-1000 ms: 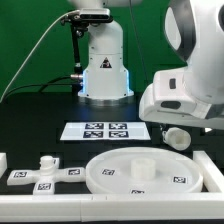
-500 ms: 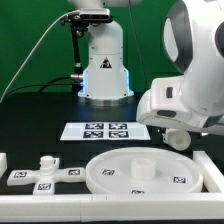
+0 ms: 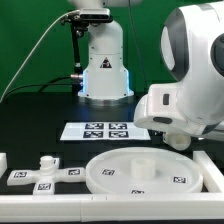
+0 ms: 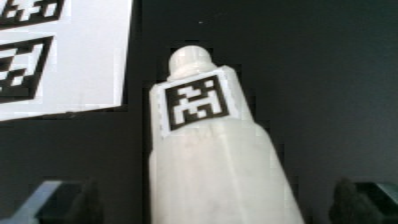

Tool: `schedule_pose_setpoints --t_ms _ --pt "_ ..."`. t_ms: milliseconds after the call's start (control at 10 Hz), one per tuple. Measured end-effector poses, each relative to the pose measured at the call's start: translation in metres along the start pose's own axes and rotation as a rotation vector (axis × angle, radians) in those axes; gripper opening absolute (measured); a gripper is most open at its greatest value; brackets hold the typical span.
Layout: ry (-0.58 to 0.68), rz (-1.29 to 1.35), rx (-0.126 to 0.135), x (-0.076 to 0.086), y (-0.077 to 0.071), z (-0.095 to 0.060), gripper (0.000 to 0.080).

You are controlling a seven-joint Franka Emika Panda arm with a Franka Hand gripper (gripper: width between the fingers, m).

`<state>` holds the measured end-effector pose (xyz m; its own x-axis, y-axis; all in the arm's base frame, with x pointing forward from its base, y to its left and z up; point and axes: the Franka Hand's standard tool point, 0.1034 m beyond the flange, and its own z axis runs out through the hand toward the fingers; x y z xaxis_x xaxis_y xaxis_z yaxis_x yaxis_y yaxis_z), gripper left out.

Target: Assemble round table

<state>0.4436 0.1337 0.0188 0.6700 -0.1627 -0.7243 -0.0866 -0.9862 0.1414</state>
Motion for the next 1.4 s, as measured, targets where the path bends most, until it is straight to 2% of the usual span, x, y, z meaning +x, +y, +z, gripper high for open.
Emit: schedule_pose_setpoints --t_ms 200,300,400,600,700,800,900,1000,1100,1200,1400 --pt "0.000 0.000 0.000 0.000 0.000 0.000 0.0637" --pt "0.000 0.000 0.000 0.000 0.000 0.000 0.0456" --pt "0.000 0.000 0.000 0.000 0.000 0.000 0.0403" --pt "0.001 0.000 0.002 0.000 0.000 -0.001 0.0403" --pt "0.016 0.017 0.046 -0.002 0.002 -0.016 0.0403" --pt "0.037 0.019 0.079 -0.011 0.012 -0.041 0.0403" --pt "0.113 0.001 0.108 -0.018 0.023 -0.069 0.0403" --pt "0.198 0.002 0.131 -0.028 0.034 -0.090 0.0403" --pt "0.294 0.007 0.145 -0.037 0.041 -0.102 0.0403" --pt "0.359 -0.002 0.150 -0.039 0.041 -0.109 0.0403" --pt "0.517 -0.008 0.178 -0.035 0.034 -0.110 0.0403"
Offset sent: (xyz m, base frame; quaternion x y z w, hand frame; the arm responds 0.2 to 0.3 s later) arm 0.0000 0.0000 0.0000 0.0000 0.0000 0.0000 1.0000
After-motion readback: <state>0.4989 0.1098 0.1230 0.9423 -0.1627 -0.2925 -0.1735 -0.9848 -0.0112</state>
